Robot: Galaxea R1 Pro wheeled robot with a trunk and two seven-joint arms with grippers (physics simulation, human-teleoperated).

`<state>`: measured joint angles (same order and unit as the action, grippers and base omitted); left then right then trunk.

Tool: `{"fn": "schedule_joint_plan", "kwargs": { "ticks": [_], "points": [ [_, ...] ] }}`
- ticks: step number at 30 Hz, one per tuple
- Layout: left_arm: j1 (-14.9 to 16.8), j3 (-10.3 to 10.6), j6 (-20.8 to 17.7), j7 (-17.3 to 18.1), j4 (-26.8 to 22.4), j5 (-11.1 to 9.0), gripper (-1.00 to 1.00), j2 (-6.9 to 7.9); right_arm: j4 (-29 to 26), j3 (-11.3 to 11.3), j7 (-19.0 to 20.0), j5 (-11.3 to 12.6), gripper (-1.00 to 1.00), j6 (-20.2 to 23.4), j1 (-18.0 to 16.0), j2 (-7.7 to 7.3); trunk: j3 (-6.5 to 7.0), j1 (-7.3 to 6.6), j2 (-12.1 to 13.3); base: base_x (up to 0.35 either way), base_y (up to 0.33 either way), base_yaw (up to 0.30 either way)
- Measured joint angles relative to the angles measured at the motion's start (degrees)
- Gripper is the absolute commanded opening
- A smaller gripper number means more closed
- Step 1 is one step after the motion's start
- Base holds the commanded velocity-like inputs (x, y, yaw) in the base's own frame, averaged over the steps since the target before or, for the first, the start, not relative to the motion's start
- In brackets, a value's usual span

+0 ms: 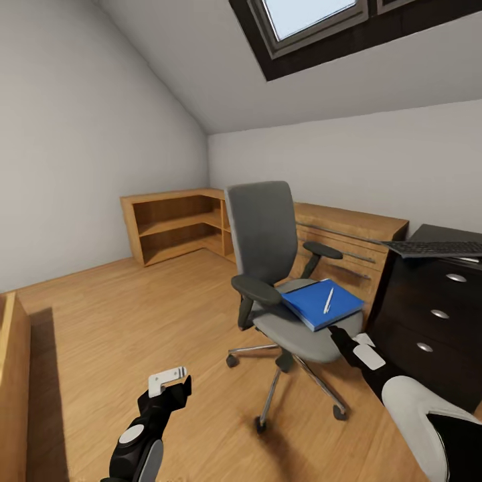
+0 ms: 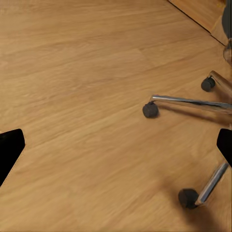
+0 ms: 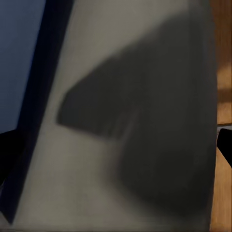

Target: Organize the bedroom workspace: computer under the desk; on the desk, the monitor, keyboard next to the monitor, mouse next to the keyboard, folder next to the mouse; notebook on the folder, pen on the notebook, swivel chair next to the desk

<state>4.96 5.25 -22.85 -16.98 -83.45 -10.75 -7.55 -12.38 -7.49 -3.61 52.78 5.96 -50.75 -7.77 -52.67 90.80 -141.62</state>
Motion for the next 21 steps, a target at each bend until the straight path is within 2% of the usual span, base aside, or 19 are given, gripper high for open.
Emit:
{"fn": "schedule_joint_plan", "kwargs": {
  "ticks": [3, 7, 21],
  "points": [
    [0.01, 1.26, 0.00, 0.00, 0.08, 0.00, 1.00, 0.01, 0.01, 0.36, 0.06, 0.40, 1.00, 0.01, 0.01, 0.07, 0.00, 0.00, 0.00, 0.000, 0.000, 0.152],
    [0.01, 1.93, 0.00, 0.03, 0.12, 0.01, 1.00, 0.05, -0.02, 0.20, -0.02, 0.18, 1.00, 0.01, 0.02, 0.02, 0.00, -0.01, 0.00, 0.091, 0.027, 0.041],
    [0.01, 3.06, -0.01, 0.03, 1.32, 0.01, 1.00, 0.06, -0.06, 0.35, -0.05, 0.23, 1.00, 0.02, 0.03, -0.01, 0.00, -0.03, 0.00, 0.294, 0.105, 0.002]
  ]
}}
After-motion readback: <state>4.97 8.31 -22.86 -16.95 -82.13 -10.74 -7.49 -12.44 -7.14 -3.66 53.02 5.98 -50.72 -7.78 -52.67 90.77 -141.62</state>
